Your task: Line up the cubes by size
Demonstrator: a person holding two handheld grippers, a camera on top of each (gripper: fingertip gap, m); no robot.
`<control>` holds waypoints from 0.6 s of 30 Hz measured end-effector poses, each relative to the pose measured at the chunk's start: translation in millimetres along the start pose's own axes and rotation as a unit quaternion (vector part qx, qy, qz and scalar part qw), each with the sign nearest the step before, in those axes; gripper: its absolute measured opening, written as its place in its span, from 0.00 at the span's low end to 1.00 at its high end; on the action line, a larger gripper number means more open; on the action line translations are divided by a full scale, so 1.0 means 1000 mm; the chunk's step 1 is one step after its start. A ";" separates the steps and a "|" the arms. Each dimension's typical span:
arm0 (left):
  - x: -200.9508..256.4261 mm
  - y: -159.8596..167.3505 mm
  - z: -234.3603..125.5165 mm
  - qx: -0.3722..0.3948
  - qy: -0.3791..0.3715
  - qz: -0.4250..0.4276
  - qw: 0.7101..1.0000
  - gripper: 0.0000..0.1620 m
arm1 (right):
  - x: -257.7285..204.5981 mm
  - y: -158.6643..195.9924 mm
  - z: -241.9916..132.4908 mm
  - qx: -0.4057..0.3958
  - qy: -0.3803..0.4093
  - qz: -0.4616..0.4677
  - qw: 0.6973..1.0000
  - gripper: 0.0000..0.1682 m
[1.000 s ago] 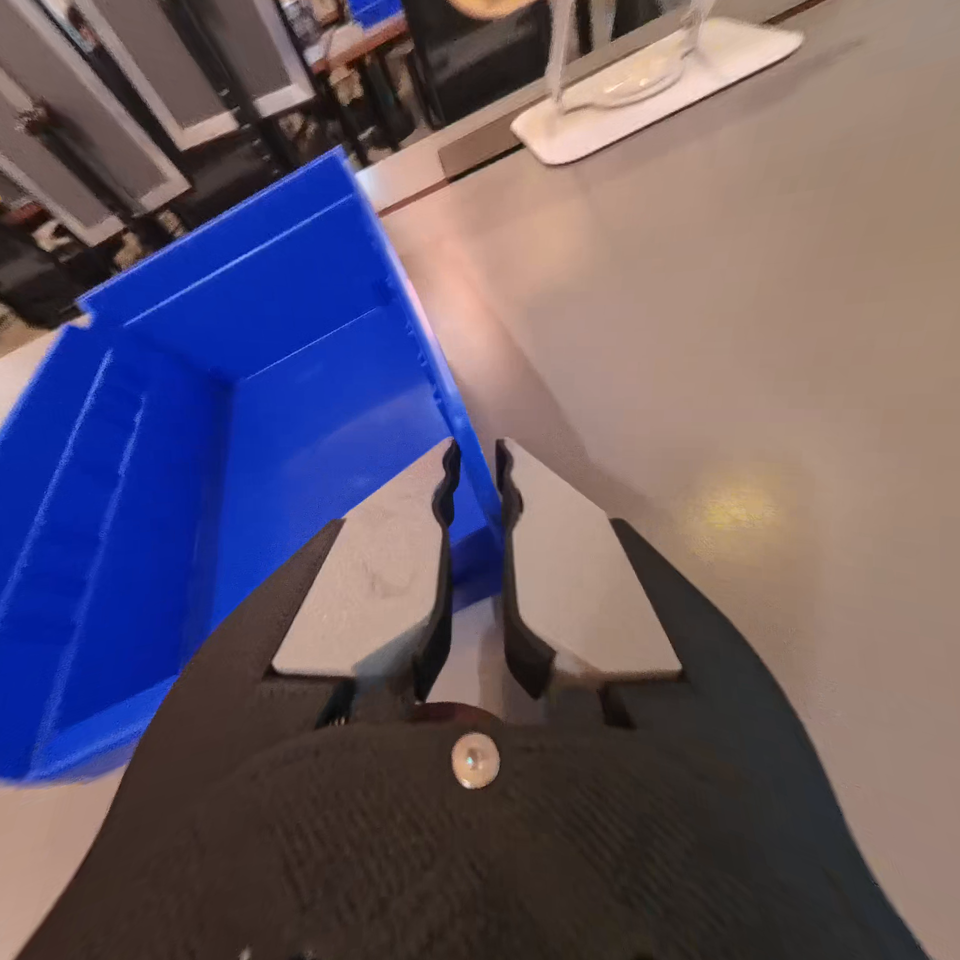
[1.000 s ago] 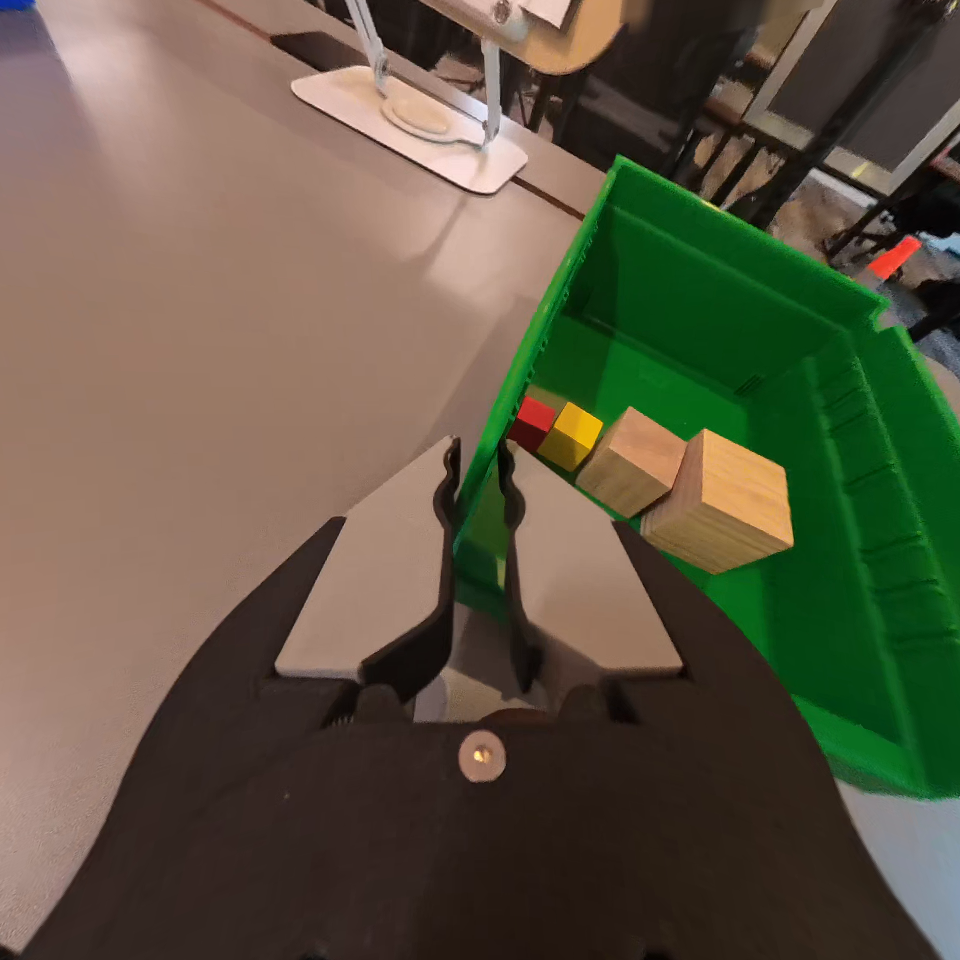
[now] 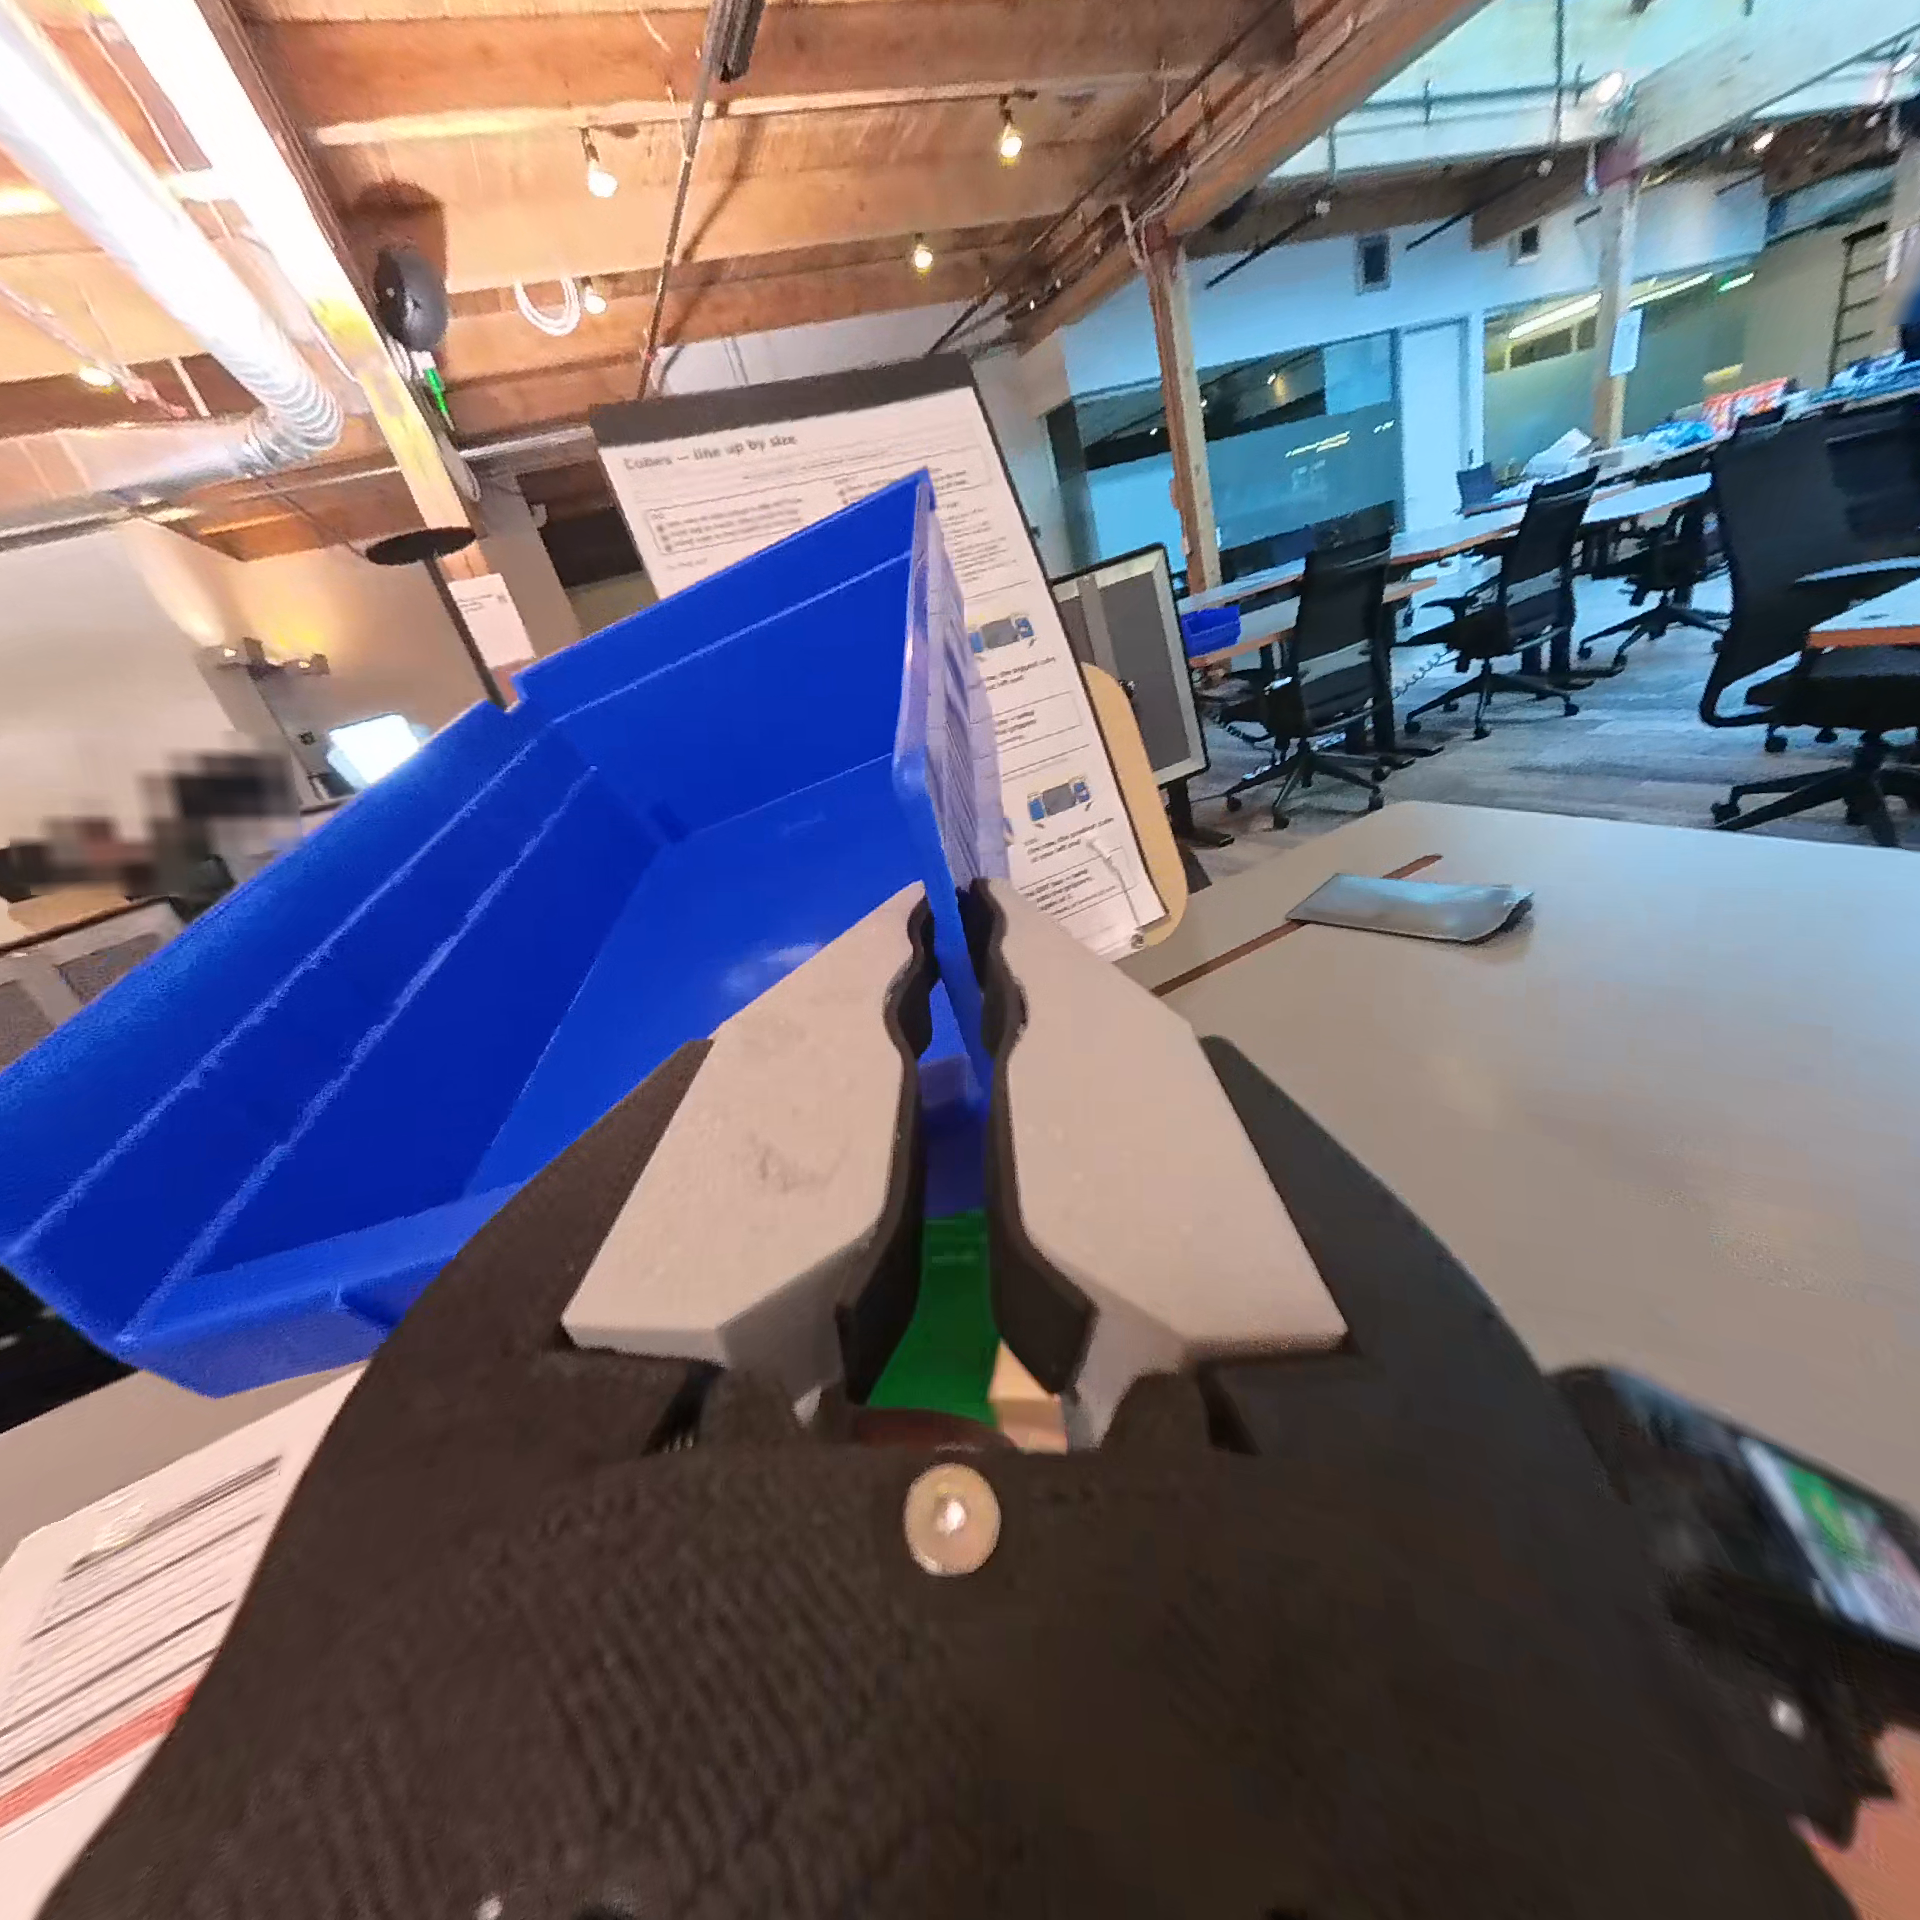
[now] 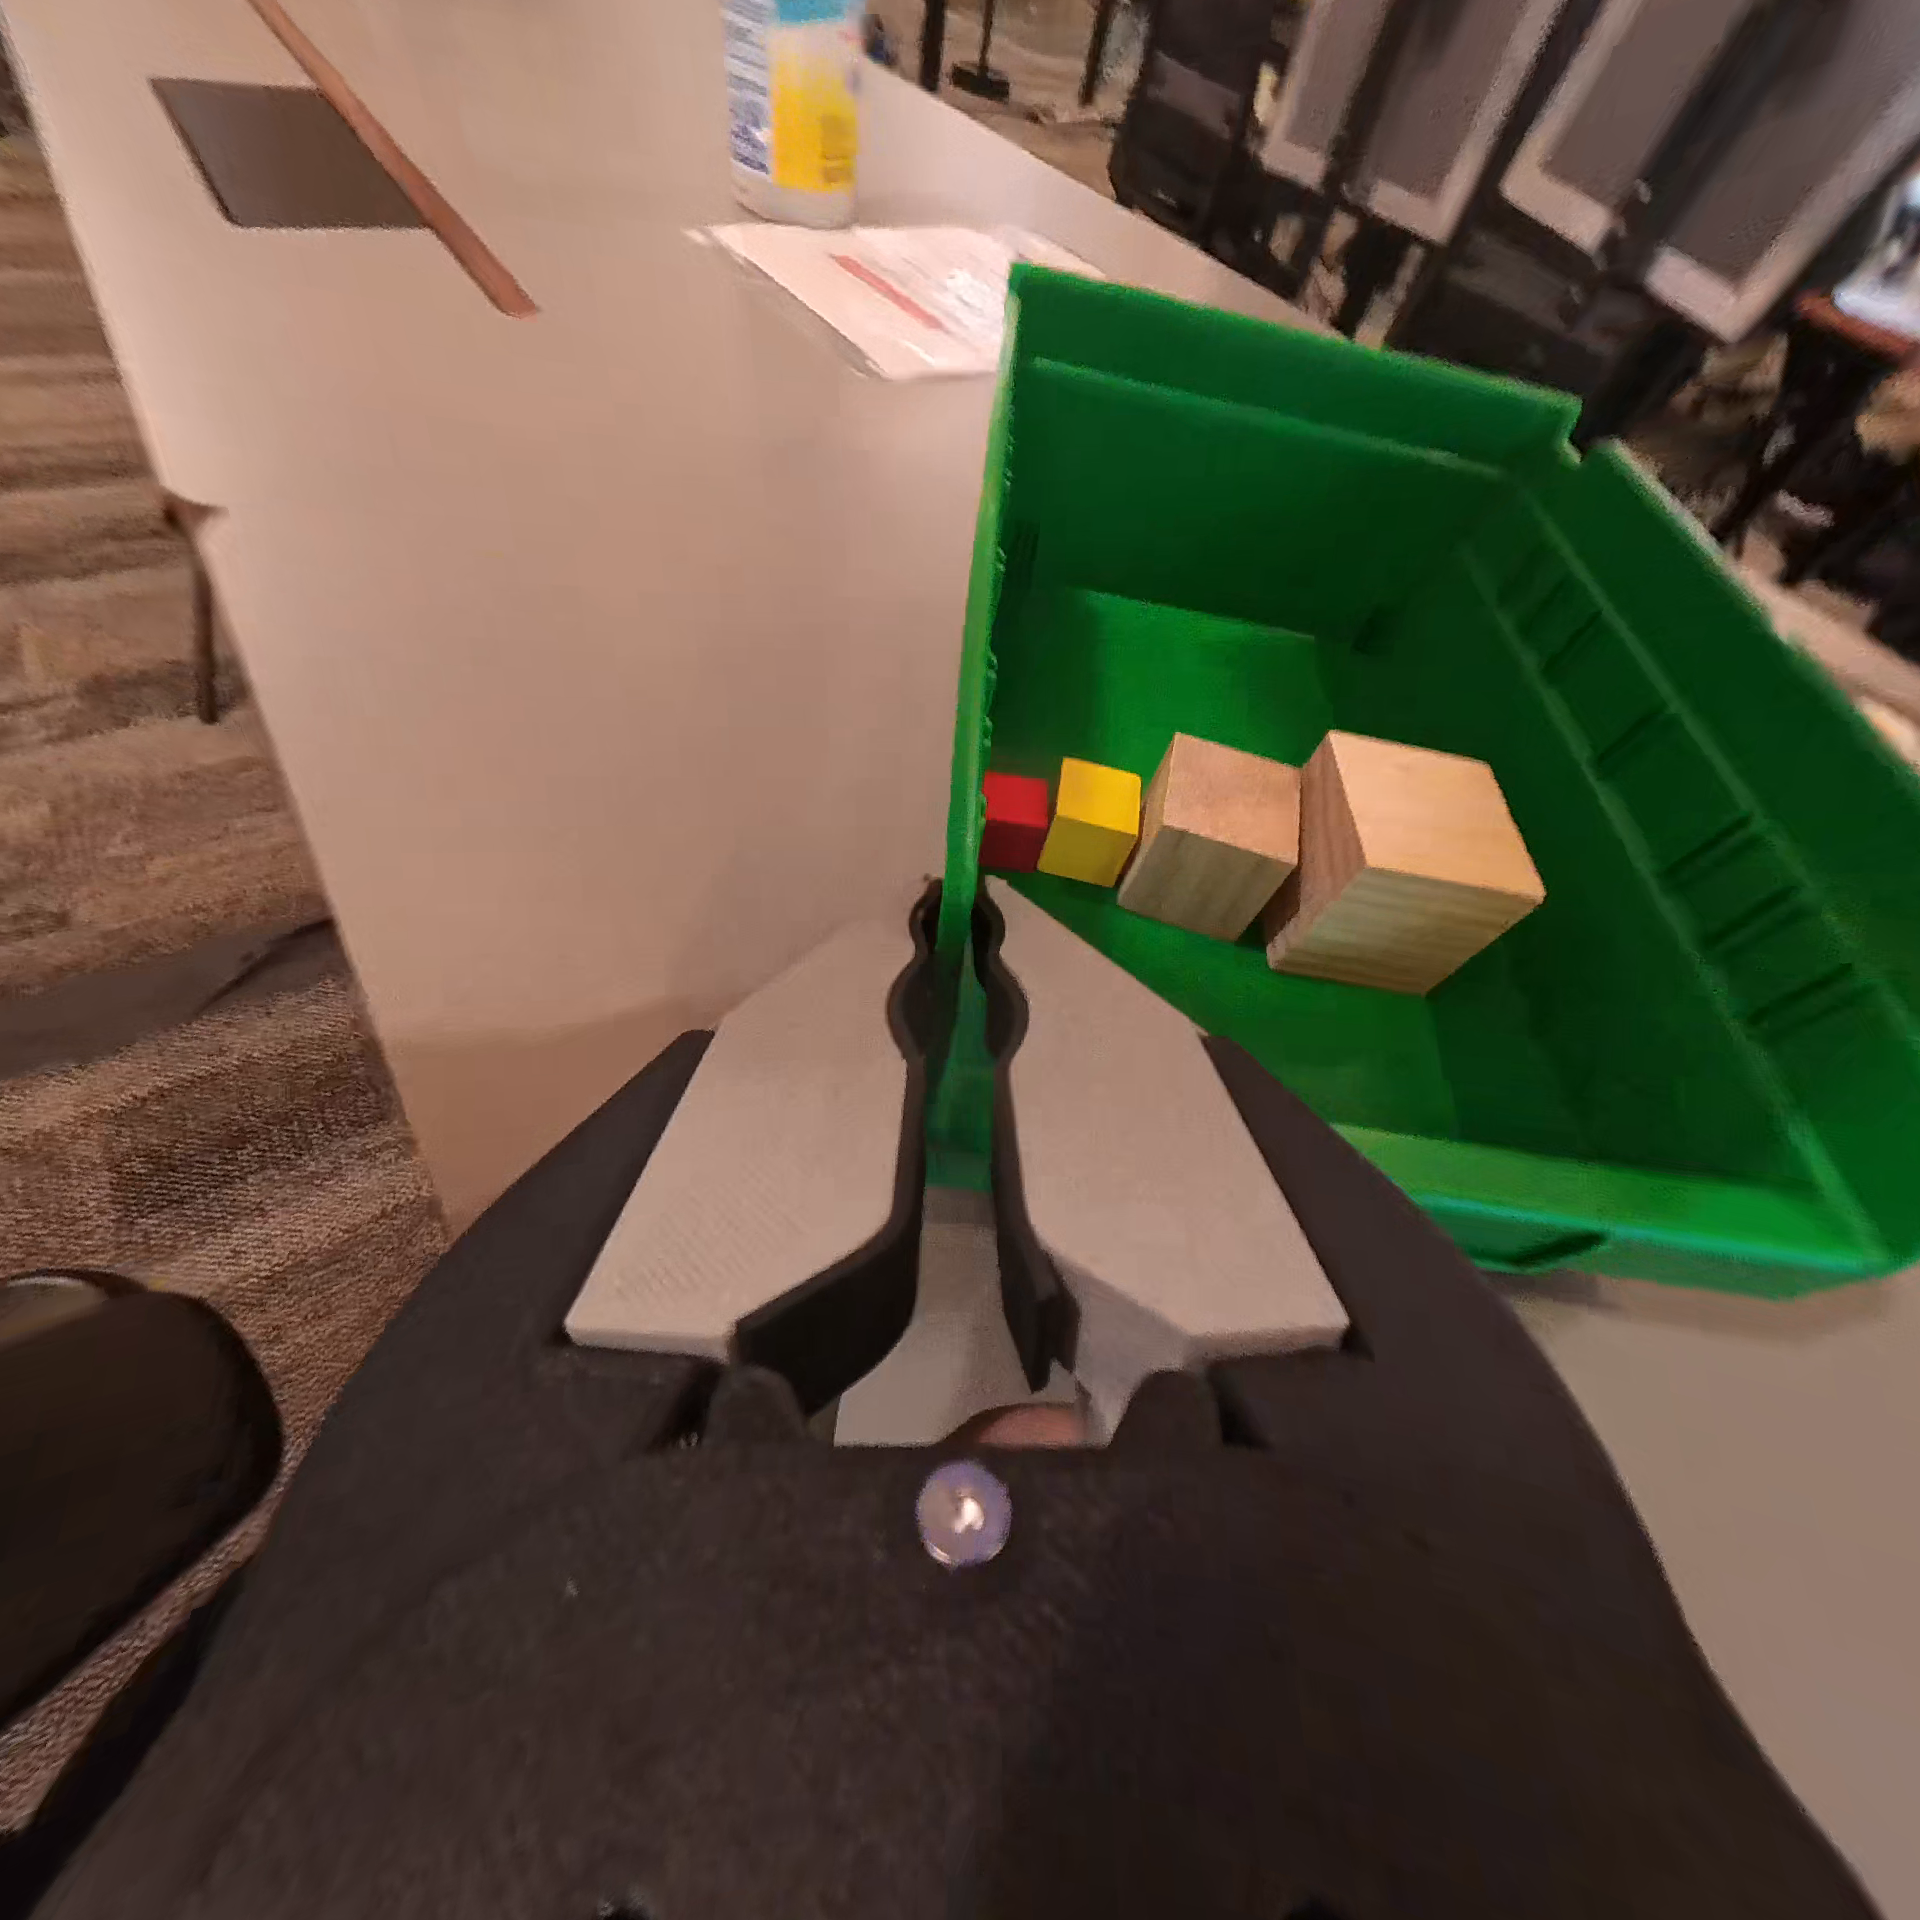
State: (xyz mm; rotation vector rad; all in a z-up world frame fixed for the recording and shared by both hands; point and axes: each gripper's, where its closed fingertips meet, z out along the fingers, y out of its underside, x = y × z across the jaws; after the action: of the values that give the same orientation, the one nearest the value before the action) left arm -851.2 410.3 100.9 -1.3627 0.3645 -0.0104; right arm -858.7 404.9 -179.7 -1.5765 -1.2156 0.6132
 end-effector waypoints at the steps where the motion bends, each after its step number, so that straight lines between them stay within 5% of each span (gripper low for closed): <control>1: 0.001 0.003 0.001 0.001 0.003 -0.006 1.000 0.01 | -0.009 -0.011 0.000 0.017 -0.012 -0.010 1.000 0.06; 3: -0.002 0.011 0.000 -0.005 0.007 -0.015 1.000 0.01 | -0.016 -0.032 -0.016 0.062 -0.034 -0.023 0.997 0.14; 6: -0.013 0.024 -0.011 -0.014 0.003 -0.020 1.000 0.02 | 0.015 -0.040 -0.059 0.111 -0.035 -0.026 0.993 0.02; 10: -0.029 0.034 -0.035 -0.027 -0.018 -0.006 0.999 0.02 | 0.111 0.005 -0.089 0.049 -0.026 -0.027 0.998 0.00; 15: -0.035 0.033 -0.061 -0.033 -0.036 0.010 0.999 0.02 | 0.206 0.068 -0.063 -0.087 -0.072 0.014 0.994 0.00; 18: -0.036 0.025 -0.068 -0.024 -0.037 0.001 0.999 0.02 | 0.201 0.074 -0.026 -0.105 -0.126 -0.006 0.986 0.00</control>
State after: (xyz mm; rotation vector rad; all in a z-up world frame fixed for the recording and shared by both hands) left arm -907.9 358.5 74.6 -1.4052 0.3055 0.0509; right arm -734.1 580.1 -203.0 -1.7029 -1.5177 0.7107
